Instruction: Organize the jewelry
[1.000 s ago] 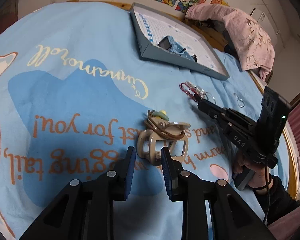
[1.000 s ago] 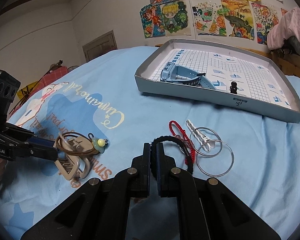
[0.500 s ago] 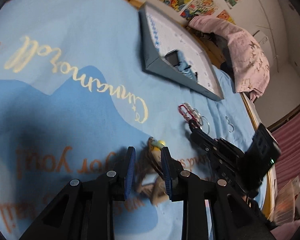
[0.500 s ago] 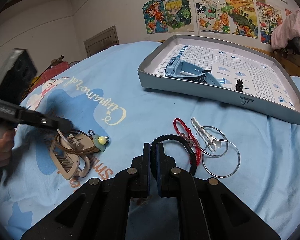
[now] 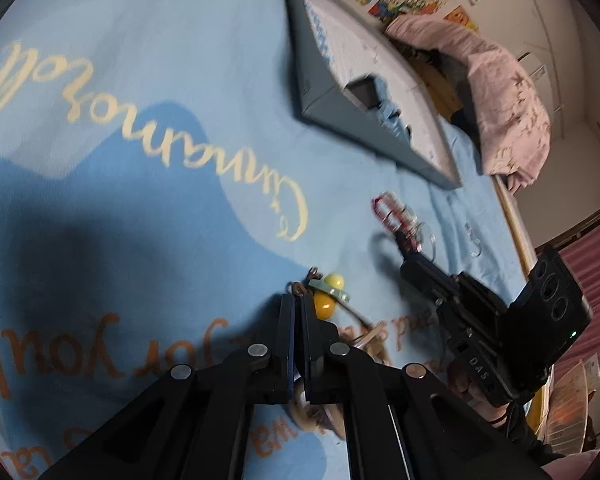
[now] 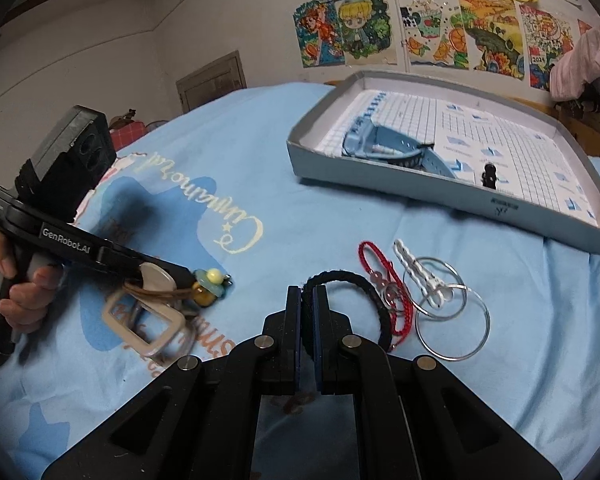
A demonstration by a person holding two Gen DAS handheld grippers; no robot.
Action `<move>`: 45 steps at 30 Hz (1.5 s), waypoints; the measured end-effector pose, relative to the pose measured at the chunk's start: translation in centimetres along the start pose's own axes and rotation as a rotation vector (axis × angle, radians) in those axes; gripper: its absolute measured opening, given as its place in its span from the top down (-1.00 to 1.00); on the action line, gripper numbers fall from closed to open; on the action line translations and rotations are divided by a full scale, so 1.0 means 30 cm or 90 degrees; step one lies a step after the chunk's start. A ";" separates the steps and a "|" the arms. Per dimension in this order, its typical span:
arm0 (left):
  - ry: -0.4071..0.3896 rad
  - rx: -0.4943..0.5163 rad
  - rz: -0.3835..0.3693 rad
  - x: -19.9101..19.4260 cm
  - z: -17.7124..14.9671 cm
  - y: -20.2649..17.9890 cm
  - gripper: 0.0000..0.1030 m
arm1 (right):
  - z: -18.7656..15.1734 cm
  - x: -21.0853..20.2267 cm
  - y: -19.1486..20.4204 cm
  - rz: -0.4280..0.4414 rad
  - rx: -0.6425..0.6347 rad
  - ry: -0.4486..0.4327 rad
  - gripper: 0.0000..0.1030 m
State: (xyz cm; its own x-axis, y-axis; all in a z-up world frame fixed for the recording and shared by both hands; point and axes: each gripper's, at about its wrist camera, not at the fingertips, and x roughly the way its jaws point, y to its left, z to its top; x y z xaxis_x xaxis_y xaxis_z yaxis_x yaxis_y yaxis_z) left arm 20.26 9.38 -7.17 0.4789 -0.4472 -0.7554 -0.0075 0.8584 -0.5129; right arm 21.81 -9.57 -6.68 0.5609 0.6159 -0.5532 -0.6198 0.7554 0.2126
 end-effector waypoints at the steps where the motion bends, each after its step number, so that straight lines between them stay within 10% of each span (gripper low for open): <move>1: -0.013 0.003 -0.003 -0.010 0.005 -0.006 0.94 | 0.002 -0.004 0.001 0.002 -0.001 -0.003 0.90; 24: -0.292 0.086 0.000 -0.033 0.387 -0.255 0.94 | 0.307 -0.024 -0.198 -0.072 -0.010 -0.116 0.90; 36: -0.267 0.090 0.077 0.090 0.447 -0.222 0.91 | 0.326 0.170 -0.329 -0.081 0.063 -0.058 0.89; 45: -0.293 0.093 0.086 0.042 0.399 -0.217 -0.19 | 0.303 0.146 -0.340 -0.098 0.085 -0.057 0.82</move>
State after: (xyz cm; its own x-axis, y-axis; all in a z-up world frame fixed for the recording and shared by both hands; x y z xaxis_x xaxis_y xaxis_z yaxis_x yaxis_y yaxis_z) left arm 31.43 6.24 0.11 0.8200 -0.2005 -0.5361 0.0106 0.9418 -0.3359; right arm 35.56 -12.55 -3.95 0.6937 0.5034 -0.5151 -0.4478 0.8616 0.2390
